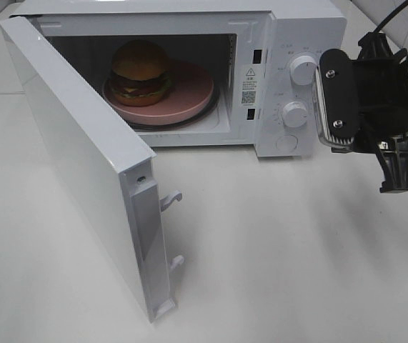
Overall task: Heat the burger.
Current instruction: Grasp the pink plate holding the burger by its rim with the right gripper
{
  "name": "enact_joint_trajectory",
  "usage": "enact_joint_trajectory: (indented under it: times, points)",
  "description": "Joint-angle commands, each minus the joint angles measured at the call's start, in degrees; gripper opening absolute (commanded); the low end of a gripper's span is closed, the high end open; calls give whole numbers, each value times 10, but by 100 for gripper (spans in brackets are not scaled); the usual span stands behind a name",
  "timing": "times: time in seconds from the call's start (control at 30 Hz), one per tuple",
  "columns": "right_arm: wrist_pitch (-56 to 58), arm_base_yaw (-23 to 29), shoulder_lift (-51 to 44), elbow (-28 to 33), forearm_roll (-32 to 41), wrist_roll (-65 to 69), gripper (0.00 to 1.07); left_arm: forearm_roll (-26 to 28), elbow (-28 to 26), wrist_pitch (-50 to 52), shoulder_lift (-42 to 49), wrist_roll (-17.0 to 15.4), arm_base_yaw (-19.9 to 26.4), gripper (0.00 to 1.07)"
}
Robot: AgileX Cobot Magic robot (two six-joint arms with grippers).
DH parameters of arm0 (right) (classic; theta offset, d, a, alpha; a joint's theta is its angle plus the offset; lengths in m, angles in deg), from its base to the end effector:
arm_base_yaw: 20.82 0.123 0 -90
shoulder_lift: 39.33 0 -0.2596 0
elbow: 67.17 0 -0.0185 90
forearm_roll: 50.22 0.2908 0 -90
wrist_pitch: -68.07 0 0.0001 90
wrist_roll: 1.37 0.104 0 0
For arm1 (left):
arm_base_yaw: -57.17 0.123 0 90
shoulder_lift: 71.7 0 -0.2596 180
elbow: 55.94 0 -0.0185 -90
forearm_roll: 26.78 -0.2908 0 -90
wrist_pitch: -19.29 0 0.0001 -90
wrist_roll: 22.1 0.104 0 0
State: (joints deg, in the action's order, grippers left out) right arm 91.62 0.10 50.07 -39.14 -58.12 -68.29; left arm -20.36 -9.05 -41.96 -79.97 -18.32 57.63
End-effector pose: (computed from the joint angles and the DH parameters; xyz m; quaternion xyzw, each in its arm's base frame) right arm 0.3098 0.1123 0.1845 -0.6885 0.6424 -0.1735 0.2883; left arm 0.0641 -0.0097 0.2958 0.0276 0.8482 -0.0364 0.5278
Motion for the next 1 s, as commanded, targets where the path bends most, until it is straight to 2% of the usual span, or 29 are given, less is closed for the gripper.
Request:
enact_joint_trajectory:
  times: [0.03,0.07,0.1,0.13,0.17,0.2,0.4,0.47,0.67,1.0]
  points:
    - [-11,-1,-6,-3,1,34,60,1,1,0,7,-5,1,98]
    - [-10,-1,-6,-3,0,50,74,1,1,0,7,-5,1,98]
    - [-10,-1,-6,-3,-1,56,81,1,1,0,7,-5,1,98]
    - [-10,-1,-6,-3,-1,56,81,1,1,0,7,-5,1,98]
    - [-10,-1,-6,-3,-1,64,91,1,1,0,7,-5,1,98]
    - [-10,-1,-6,-3,0,64,95,1,1,0,7,-5,1,98]
    - [-11,7,-5,-8,-1,63,94,1,1,0,7,-5,1,98]
    - [-6,32,9,-30,-7,64,93,1,1,0,7,-5,1,98]
    - [-5,52,38,-58,-32,68,92,1,1,0,7,-5,1,98]
    - [-5,118,142,-148,-84,103,90,1,1,0,7,-5,1,98]
